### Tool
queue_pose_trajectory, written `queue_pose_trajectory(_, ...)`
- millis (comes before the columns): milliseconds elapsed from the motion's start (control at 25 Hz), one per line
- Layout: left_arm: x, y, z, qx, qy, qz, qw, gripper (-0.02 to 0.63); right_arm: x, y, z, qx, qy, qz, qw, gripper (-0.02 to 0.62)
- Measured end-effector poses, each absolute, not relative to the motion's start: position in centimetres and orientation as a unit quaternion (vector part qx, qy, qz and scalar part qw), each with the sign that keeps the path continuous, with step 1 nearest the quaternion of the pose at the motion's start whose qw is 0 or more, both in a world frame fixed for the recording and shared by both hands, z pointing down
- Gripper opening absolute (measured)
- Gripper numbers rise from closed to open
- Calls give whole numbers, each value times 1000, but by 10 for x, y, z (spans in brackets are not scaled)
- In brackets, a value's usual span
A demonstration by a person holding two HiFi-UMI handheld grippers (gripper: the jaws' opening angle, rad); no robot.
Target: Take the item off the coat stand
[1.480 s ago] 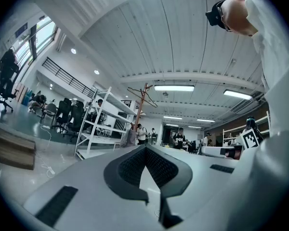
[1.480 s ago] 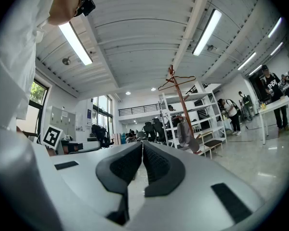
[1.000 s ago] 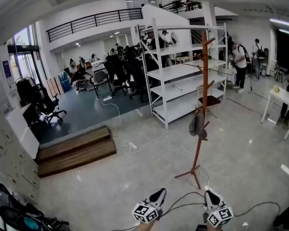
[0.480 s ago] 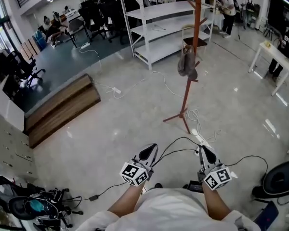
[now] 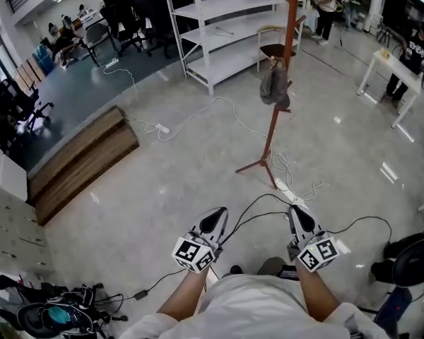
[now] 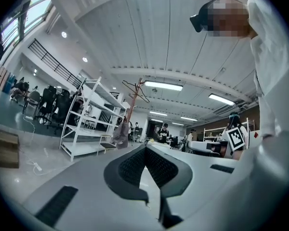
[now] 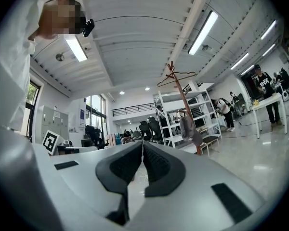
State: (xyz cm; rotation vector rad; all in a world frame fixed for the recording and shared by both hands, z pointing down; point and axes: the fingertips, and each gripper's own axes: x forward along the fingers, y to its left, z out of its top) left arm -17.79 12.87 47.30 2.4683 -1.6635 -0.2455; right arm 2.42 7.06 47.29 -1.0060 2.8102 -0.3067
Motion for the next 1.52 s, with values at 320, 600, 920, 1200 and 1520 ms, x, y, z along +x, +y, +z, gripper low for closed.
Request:
queue_pose_trajectory(320,-191,88,491,827,-545,-81,112,12,35,34,490,-362,924,-116,52,26)
queue_pose_trajectory(600,-186,4,494,837,-529,-56,125,12,30,-55,494,-365,920,-121,72,26)
queue_pose_trajectory(920,-172,-118,482,851,-507,-36,134,14,37,-166,479,-338,930,-109,93,26)
queue_pose_trajectory(1200,-162,-205,474,851,-508,-31,130,15,53,-237,475,-310,942,-94,85,26)
queue_pose_trajectory(1520,-168,-284,472,848,-514,-12,130,69,49,-300,482,-308,942,-104,85,26)
